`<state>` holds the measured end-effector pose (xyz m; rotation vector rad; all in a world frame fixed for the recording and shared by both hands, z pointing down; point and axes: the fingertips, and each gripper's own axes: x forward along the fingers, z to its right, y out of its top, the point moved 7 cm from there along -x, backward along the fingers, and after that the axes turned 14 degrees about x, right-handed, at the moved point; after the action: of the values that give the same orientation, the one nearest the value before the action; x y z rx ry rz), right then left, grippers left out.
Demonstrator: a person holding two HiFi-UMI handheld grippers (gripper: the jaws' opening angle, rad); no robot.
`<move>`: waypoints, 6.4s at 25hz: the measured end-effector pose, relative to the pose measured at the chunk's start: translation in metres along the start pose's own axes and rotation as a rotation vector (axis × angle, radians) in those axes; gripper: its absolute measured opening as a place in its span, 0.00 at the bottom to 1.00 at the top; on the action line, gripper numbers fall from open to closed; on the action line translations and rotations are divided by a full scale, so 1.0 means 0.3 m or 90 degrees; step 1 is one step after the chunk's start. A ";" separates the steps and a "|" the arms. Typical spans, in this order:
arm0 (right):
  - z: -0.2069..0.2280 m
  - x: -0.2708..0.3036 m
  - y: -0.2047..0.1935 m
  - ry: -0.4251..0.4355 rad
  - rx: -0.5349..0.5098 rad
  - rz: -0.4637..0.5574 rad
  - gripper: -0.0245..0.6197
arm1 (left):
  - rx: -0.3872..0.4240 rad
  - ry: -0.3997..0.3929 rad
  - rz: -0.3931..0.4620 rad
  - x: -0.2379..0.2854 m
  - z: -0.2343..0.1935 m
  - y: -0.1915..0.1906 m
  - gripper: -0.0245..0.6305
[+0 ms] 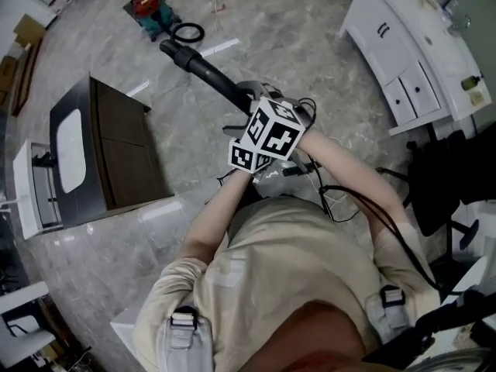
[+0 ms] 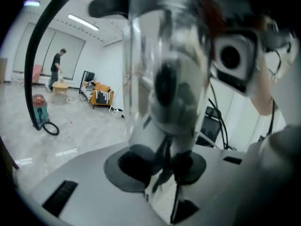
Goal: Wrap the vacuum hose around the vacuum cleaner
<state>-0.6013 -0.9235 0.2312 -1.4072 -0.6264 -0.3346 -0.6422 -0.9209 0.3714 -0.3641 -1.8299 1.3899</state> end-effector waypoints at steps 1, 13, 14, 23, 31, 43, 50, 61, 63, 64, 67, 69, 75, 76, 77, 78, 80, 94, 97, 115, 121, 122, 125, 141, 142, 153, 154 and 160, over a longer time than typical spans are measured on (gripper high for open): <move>0.036 -0.022 -0.013 -0.001 0.040 0.018 0.63 | -0.026 -0.003 0.013 0.016 -0.043 0.009 0.23; 0.052 -0.056 -0.405 0.151 0.710 0.165 0.63 | -0.198 -0.109 0.031 0.134 -0.496 0.093 0.23; 0.043 -0.024 -0.446 0.164 0.769 0.185 0.63 | -0.196 -0.115 0.025 0.152 -0.509 0.098 0.23; 0.131 0.142 -0.910 0.077 1.337 0.640 0.62 | -0.133 -0.149 0.043 0.236 -0.514 0.312 0.24; 0.361 0.116 -1.103 0.128 1.397 0.890 0.62 | -0.225 -0.082 0.089 0.195 -0.608 0.459 0.24; 0.732 0.021 -1.247 0.137 1.419 0.905 0.62 | -0.291 0.007 0.174 0.028 -0.565 0.540 0.24; 0.803 0.039 -1.165 0.167 1.355 0.840 0.31 | -0.294 -0.024 0.224 -0.058 -0.680 0.479 0.24; 0.863 -0.030 -1.077 0.048 1.327 0.863 0.21 | -0.405 -0.083 0.236 -0.012 -0.939 0.244 0.24; 0.907 0.009 -1.012 0.022 1.316 0.850 0.21 | -0.433 -0.082 0.249 -0.028 -1.047 0.213 0.24; 0.932 0.032 -0.980 0.010 1.310 0.843 0.21 | -0.451 -0.078 0.256 -0.036 -1.097 0.192 0.24; 1.001 0.086 -0.894 -0.023 1.292 0.814 0.20 | -0.532 -0.072 0.280 -0.058 -1.207 0.122 0.24; 1.047 0.118 -0.840 -0.029 1.273 0.789 0.20 | -0.571 -0.062 0.296 -0.078 -1.261 0.086 0.24; 1.172 0.233 -0.669 -0.003 1.220 0.705 0.20 | -0.646 -0.013 0.340 -0.154 -1.392 0.002 0.24; 1.189 0.253 -0.646 0.002 1.211 0.688 0.20 | -0.660 -0.002 0.349 -0.168 -1.407 -0.014 0.24; 1.207 0.273 -0.624 0.007 1.202 0.672 0.20 | -0.675 0.008 0.357 -0.181 -1.418 -0.031 0.24; 1.228 0.294 -0.602 0.013 1.193 0.656 0.20 | -0.690 0.019 0.366 -0.193 -1.428 -0.049 0.24; 1.270 0.330 -0.563 0.024 1.178 0.628 0.20 | -0.713 0.039 0.382 -0.208 -1.443 -0.078 0.24; 1.709 0.521 -0.461 0.184 1.144 0.488 0.20 | -0.735 0.201 0.418 -0.077 -1.553 -0.025 0.24; 1.839 0.529 -0.470 0.218 1.141 0.442 0.20 | -0.728 0.249 0.413 -0.007 -1.561 0.016 0.24; 2.321 0.551 -0.487 0.347 1.112 0.281 0.20 | -0.749 0.400 0.426 0.318 -1.530 0.159 0.25; 2.361 0.582 -0.466 0.277 1.123 0.272 0.20 | -0.771 0.384 0.445 0.360 -1.670 0.103 0.25; 2.377 0.596 -0.456 0.262 1.123 0.271 0.20 | -0.779 0.383 0.453 0.375 -1.715 0.087 0.25; 2.428 0.622 -0.427 0.213 1.134 0.273 0.20 | -0.799 0.376 0.469 0.437 -1.861 0.045 0.25; 2.750 0.942 -0.117 0.132 1.115 0.225 0.20 | -0.849 0.274 0.541 0.491 -2.332 0.030 0.25; 2.777 0.969 -0.086 0.135 1.100 0.214 0.20 | -0.864 0.281 0.551 0.489 -2.336 0.022 0.25; 3.061 1.201 0.060 0.227 1.019 0.114 0.20 | -0.988 0.381 0.579 0.608 -2.380 -0.003 0.25; 3.100 1.222 0.059 0.240 1.017 0.108 0.20 | -0.991 0.390 0.578 0.630 -2.394 0.010 0.25; 3.408 1.324 0.080 0.335 1.007 0.059 0.20 | -0.964 0.493 0.575 0.818 -2.496 0.146 0.25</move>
<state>-0.4829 0.1370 0.4860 0.1873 -0.2091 -0.0439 -0.2636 -0.2398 0.4966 -2.2760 -1.6565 -0.1372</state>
